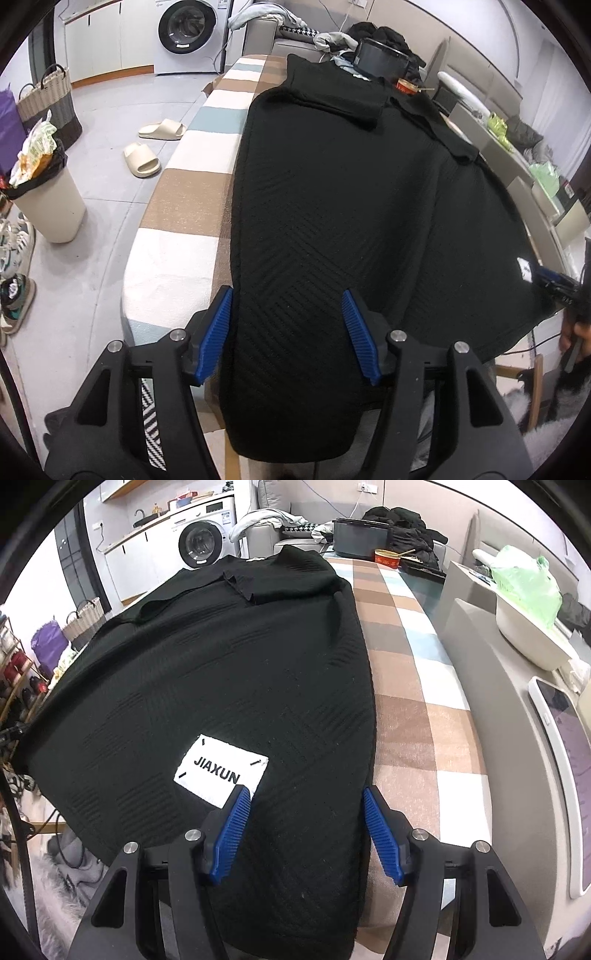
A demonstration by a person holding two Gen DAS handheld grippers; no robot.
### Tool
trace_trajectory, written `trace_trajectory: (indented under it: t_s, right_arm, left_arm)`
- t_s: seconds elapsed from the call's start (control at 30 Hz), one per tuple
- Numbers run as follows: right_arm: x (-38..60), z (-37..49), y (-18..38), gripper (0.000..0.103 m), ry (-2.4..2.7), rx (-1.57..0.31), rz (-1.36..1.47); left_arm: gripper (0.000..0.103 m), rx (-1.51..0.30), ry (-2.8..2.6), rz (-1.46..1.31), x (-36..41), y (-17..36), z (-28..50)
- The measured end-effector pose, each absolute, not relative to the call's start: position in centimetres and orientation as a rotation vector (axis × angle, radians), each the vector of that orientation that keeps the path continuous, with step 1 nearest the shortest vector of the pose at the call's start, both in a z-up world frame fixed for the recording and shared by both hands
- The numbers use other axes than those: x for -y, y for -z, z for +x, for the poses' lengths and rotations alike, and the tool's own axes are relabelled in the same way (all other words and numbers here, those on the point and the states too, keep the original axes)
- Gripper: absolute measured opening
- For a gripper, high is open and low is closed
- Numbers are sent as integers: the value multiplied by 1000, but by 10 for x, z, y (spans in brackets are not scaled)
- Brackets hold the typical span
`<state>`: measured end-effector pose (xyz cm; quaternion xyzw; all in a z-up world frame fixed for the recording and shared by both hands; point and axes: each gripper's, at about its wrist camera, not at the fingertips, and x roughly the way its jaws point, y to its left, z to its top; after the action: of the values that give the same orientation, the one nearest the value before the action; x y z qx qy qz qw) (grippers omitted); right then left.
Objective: Fold small clothes
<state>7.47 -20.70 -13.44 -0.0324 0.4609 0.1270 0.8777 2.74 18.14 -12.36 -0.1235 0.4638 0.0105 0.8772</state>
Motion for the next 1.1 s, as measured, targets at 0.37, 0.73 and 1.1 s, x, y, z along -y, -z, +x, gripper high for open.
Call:
trace_trajectory:
  t_s: [0.37,0.73,1.1]
  right_arm:
    - [241,61,133,47,-342,-1006,156]
    - [248,56,111,5,-253,-873,125]
    - [249,64,125,9,-209,-955,100]
  left_arm:
    - [56,-973,-32,-264,-188,122,23]
    - [56,-959,-73,-280,-208,117,15]
    - [56,-1009,28,-175,-181,117,11]
